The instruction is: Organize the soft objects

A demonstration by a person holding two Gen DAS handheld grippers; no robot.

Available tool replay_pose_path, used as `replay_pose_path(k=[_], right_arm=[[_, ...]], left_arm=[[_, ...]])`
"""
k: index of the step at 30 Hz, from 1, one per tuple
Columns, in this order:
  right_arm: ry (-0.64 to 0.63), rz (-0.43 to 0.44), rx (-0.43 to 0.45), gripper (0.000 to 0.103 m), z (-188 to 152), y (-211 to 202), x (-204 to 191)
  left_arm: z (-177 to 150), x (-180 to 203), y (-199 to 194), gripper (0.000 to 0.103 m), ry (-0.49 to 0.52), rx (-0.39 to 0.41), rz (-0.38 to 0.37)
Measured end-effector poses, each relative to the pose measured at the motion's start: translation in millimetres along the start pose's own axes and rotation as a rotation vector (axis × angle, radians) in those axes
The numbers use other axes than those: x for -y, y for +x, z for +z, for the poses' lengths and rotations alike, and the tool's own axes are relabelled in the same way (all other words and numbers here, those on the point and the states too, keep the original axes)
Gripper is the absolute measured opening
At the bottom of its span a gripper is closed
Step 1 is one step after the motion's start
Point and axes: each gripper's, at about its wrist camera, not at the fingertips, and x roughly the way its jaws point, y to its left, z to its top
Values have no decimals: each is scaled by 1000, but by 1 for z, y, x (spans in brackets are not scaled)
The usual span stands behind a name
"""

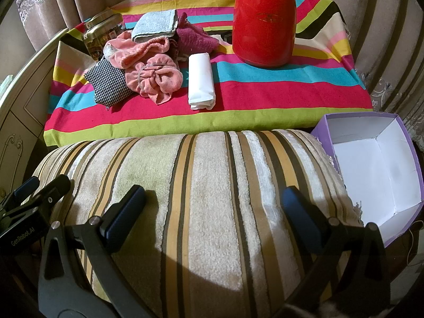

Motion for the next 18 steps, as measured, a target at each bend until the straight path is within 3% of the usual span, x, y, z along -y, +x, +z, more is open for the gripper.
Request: replay_pose_path(k=[18], right_arm=[[3, 1, 7, 103, 1, -2, 1]], left_arm=[[0, 0, 0, 103, 1, 0, 1]])
